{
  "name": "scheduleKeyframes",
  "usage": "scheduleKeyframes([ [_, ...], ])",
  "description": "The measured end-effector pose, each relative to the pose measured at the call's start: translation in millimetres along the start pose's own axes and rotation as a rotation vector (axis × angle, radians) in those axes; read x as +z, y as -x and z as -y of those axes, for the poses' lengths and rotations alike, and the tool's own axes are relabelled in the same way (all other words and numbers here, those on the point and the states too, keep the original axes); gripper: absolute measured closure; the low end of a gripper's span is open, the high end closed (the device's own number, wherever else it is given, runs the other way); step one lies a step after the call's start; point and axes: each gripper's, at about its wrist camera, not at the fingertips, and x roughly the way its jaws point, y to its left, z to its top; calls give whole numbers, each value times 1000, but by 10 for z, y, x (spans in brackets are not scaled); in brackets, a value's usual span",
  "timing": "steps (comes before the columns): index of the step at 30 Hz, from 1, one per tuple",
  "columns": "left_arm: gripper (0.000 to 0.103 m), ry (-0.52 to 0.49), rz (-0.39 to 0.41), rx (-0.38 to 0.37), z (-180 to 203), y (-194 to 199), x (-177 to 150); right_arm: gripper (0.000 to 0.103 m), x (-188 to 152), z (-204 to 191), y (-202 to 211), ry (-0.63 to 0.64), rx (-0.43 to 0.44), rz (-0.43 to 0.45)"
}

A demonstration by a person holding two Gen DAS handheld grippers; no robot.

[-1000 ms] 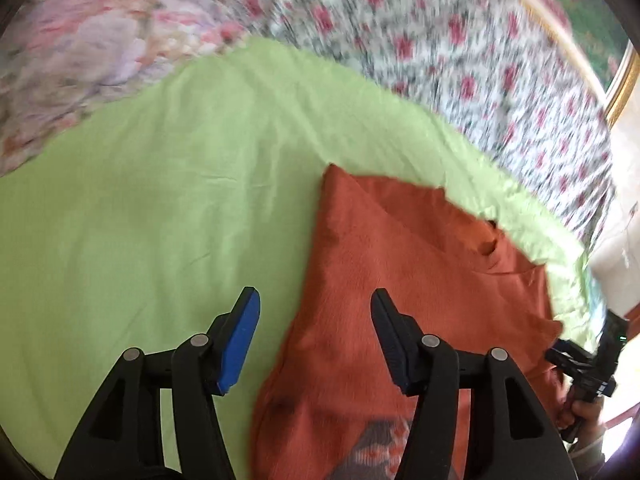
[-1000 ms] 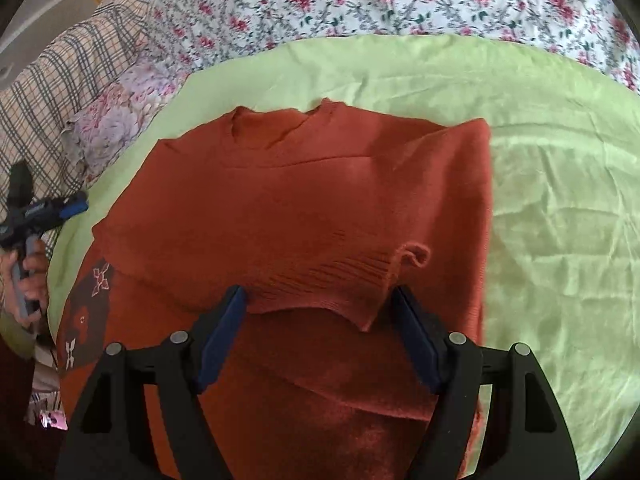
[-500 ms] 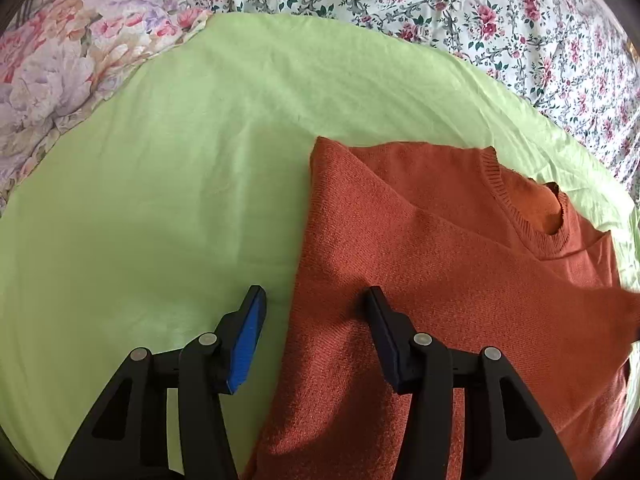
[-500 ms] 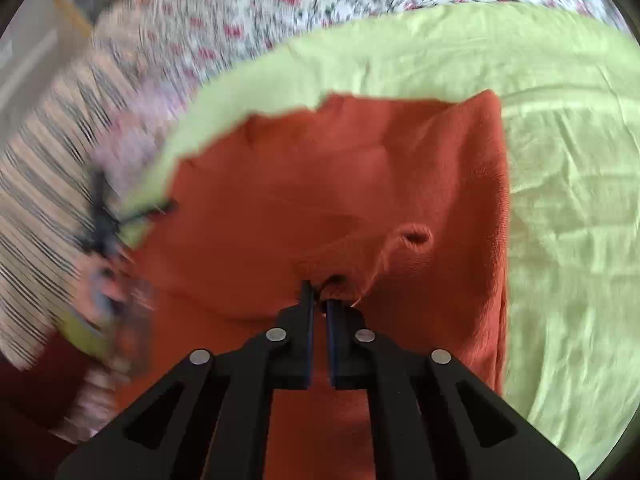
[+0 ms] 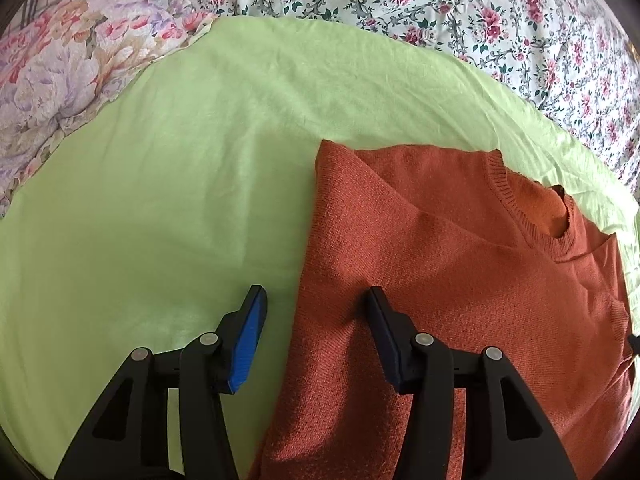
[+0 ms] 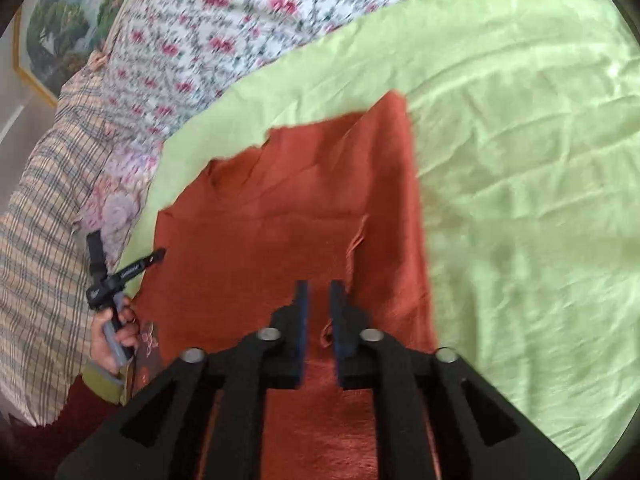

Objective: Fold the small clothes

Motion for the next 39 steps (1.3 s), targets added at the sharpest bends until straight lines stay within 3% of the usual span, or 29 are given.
scheduleKeyframes([
  [1, 50, -1, 0, 2, 3, 1, -1, 62, -17, -33, -62, 11, -15, -9],
  [3, 50, -5, 2, 5, 6, -1, -2, 66, -17, -62, -167, 32, -36, -21],
  [4, 50, -6, 3, 5, 9, -1, -3, 98, -19, -95, -197, 54, -75, -23],
  [10, 49, -21, -3, 24, 31, 32, 4, 101, -54, 9, -46, 19, -199, -3],
  [14, 56, -5, -24, -17, -45, 345, -168, 100, -135, -1, 234, -27, -176, 40],
  [17, 55, -20, -8, -42, -124, 718, -463, 87, -297, -148, 496, -10, -131, 87],
  [19, 52, -27, 3, -57, -196, 961, -705, 54, -468, -240, 630, 12, -114, 93],
  [23, 49, -22, -4, -81, -421, 1366, -1300, 53, -832, -370, 784, 47, -81, 81],
  [29, 49, 7, -85, -145, -686, 1614, -2098, 53, -1344, -355, 1037, 17, -22, 86],
  [31, 49, -3, -79, -176, -687, 1696, -2319, 53, -1489, -346, 1133, 20, -16, 88],
  [33, 48, -19, -65, -199, -647, 1774, -2468, 53, -1639, -307, 1230, 18, 2, 84],
  [36, 48, -5, -92, -311, -594, 1806, -2674, 53, -1887, -241, 1372, 18, 9, 75],
  [39, 48, -27, -82, -356, -548, 1838, -2794, 53, -2087, -144, 1496, 12, 21, 67],
])
